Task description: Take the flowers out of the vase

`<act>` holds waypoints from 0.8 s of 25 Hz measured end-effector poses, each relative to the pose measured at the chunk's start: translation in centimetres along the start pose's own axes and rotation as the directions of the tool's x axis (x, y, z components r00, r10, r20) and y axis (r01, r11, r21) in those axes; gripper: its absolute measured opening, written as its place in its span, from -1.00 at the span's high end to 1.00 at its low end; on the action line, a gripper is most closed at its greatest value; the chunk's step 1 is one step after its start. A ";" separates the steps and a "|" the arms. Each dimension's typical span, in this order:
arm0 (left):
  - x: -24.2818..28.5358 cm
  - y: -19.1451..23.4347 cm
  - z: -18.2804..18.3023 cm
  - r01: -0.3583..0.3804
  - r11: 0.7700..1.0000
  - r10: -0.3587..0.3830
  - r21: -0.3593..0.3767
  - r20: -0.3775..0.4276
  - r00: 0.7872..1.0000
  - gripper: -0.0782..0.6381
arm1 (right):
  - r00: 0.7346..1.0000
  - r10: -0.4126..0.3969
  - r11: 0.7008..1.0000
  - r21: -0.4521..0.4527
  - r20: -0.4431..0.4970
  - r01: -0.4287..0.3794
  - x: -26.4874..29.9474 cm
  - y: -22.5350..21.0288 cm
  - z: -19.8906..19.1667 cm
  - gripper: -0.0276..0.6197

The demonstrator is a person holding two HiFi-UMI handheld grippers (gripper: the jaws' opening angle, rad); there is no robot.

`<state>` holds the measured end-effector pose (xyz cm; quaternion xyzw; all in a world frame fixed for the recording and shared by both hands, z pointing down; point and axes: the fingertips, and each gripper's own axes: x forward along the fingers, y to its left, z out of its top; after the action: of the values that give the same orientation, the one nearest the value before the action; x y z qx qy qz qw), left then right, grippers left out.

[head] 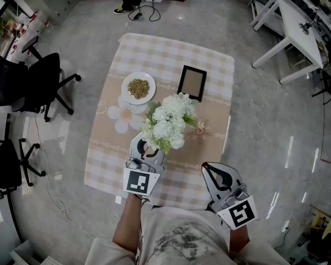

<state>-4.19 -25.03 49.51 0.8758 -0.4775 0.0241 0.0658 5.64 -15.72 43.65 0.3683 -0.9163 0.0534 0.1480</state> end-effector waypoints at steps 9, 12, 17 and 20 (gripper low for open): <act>-0.2 0.2 0.2 -0.023 1.000 0.023 0.002 0.014 1.000 0.61 | 1.000 -0.002 1.000 0.001 0.005 0.002 0.0 0.0 -0.2 0.86; -0.3 0.2 0.3 -0.022 1.000 0.022 -0.001 0.014 1.000 0.62 | 1.000 0.000 1.000 -0.001 0.001 0.000 0.0 0.0 -0.3 0.86; -0.4 0.2 0.7 -0.024 1.000 0.024 -0.003 0.023 0.999 0.62 | 1.000 0.006 1.000 -0.005 -0.003 -0.006 0.0 0.1 -0.2 0.86; -0.5 0.2 0.8 -0.025 1.000 0.025 -0.003 0.029 0.999 0.63 | 1.000 0.008 1.000 -0.005 0.002 -0.008 0.0 0.1 -0.2 0.86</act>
<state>-4.66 -24.80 48.66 0.8699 -0.4895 0.0117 0.0598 5.57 -15.59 43.82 0.3643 -0.9181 0.0513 0.1478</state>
